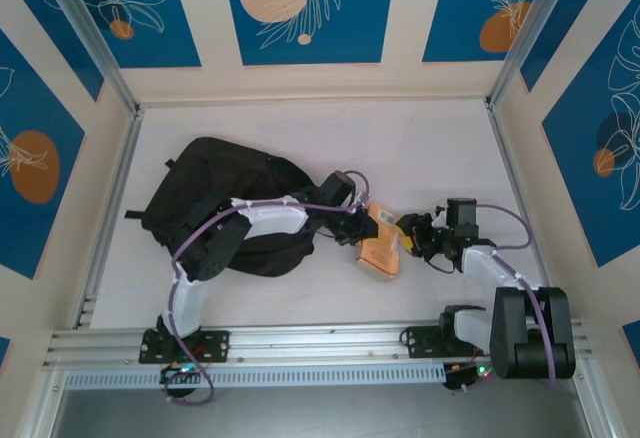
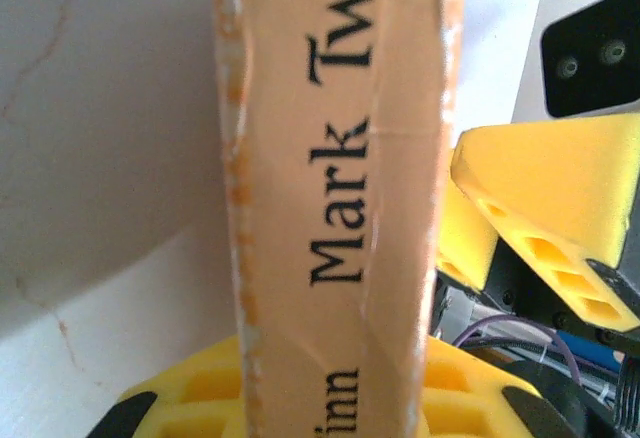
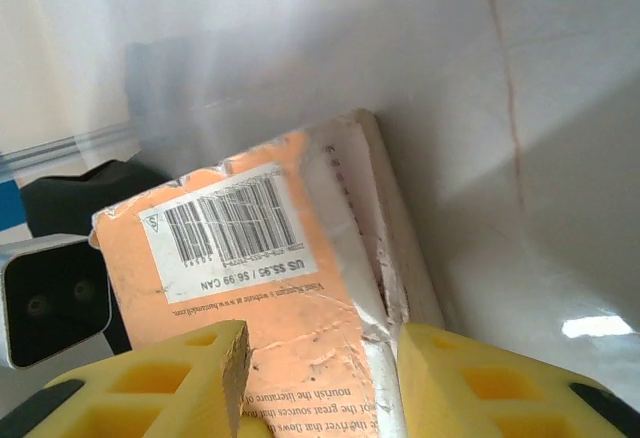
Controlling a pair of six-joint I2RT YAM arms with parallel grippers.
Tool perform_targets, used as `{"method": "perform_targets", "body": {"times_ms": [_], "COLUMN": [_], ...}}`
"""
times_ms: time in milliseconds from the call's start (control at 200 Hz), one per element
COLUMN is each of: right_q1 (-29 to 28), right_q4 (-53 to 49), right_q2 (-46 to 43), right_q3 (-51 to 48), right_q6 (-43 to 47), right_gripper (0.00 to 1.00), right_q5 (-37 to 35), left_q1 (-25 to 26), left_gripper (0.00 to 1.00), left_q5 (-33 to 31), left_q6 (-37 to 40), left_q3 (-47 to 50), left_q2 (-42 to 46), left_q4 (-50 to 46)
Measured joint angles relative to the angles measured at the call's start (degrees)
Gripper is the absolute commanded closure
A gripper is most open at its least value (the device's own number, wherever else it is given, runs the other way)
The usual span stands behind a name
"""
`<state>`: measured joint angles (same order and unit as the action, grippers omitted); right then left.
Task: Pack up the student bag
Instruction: Pick up the book at the center of the table, then pass the book to the center of the table.
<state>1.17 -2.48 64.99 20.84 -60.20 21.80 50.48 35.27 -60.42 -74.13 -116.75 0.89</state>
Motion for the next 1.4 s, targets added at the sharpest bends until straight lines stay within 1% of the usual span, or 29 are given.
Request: {"method": "perform_targets", "body": {"times_ms": [100,225,265,335,405,470,545,640,745,855,930,1005,1155,1315,1335,1345,1355,1370,1375,1400], "right_q1": [-0.46,-0.98,-1.18,-1.57,-2.05,-3.63,-7.26,-14.82,-25.46,-35.17,-39.89,-42.58,-46.53,-47.34,-47.32,-47.28,-47.30,-47.28,-47.28,-47.28], "right_q4": [-1.95,-7.26,-8.92,-10.51,-10.16,-8.39,-5.35,-1.16,5.95,13.07,18.64,22.86,31.10,38.03,38.60,38.97,39.06,39.34,39.39,39.47], "right_q2": [-4.39,-14.08,-17.57,-23.61,-29.33,-33.38,-36.35,-36.87,-33.75,-27.17,-22.05,-18.36,-14.40,-11.85,-11.54,-11.34,-11.19,-10.88,-10.82,-10.32], "right_q3": [0.09,1.66,2.56,3.76,3.91,3.74,3.69,3.78,3.93,5.35,6.29,6.93,7.48,9.11,9.29,9.42,9.51,9.68,9.73,9.97], "right_q6": [1.22,2.80,3.34,2.62,-0.48,-5.14,-10.49,-15.96,-20.39,-22.38,-23.15,-23.58,-22.64,-21.42,-21.27,-21.33,-21.00,-21.42,-21.44,-21.05], "right_gripper": [0.48,0.37,0.32,0.27,0.20,0.13,0.10,0.05,0.03,0.02,0.02,0.03,0.12,0.31,0.35,0.39,0.40,0.46,0.46,0.54], "right_q5": [0.02,-0.57,-0.74,-0.61,0.33,0.81,0.42,-2.75,-8.07,-13.33,-16.35,-19.02,-27.12,-33.46,-33.81,-34.05,-34.10,-34.34,-34.42,-34.56], "left_q1": [-0.02,-0.50,-0.66,-0.94,-1.11,-1.14,-1.05,-0.35,0.57,1.68,2.05,2.12,2.69,3.56,3.56,3.56,3.56,3.56,3.56,3.56], "left_gripper": [1.00,1.00,1.00,1.00,1.00,1.00,1.00,1.00,1.00,1.00,1.00,1.00,1.00,1.00,1.00,1.00,1.00,1.00,1.00,1.00], "left_q5": [-0.87,-4.85,-6.75,-10.62,-15.21,-19.89,-25.57,-33.20,-40.13,-44.70,-46.71,-48.19,-50.21,-51.12,-51.28,-51.45,-51.49,-51.74,-51.78,-52.09], "left_q6": [1.60,2.64,2.54,1.73,-0.72,-4.11,-8.41,-13.68,-17.94,-20.37,-21.64,-22.40,-23.52,-24.15,-24.30,-24.41,-24.50,-24.72,-24.74,-24.85], "left_q3": [-0.07,1.22,2.47,5.60,9.33,12.87,17.05,21.53,23.87,24.37,24.39,24.52,25.14,26.38,26.56,26.69,26.75,26.88,26.93,27.10], "left_q2": [1.29,6.19,9.27,15.89,23.28,29.53,35.45,40.76,44.06,46.38,48.06,49.75,52.11,52.96,53.07,53.09,53.11,53.20,53.22,53.35], "left_q4": [-2.01,-4.02,-4.15,-2.67,0.52,4.74,9.64,13.66,14.32,14.40,14.56,14.82,14.97,14.97,14.99,14.97,14.99,15.04,15.08,15.21]}}
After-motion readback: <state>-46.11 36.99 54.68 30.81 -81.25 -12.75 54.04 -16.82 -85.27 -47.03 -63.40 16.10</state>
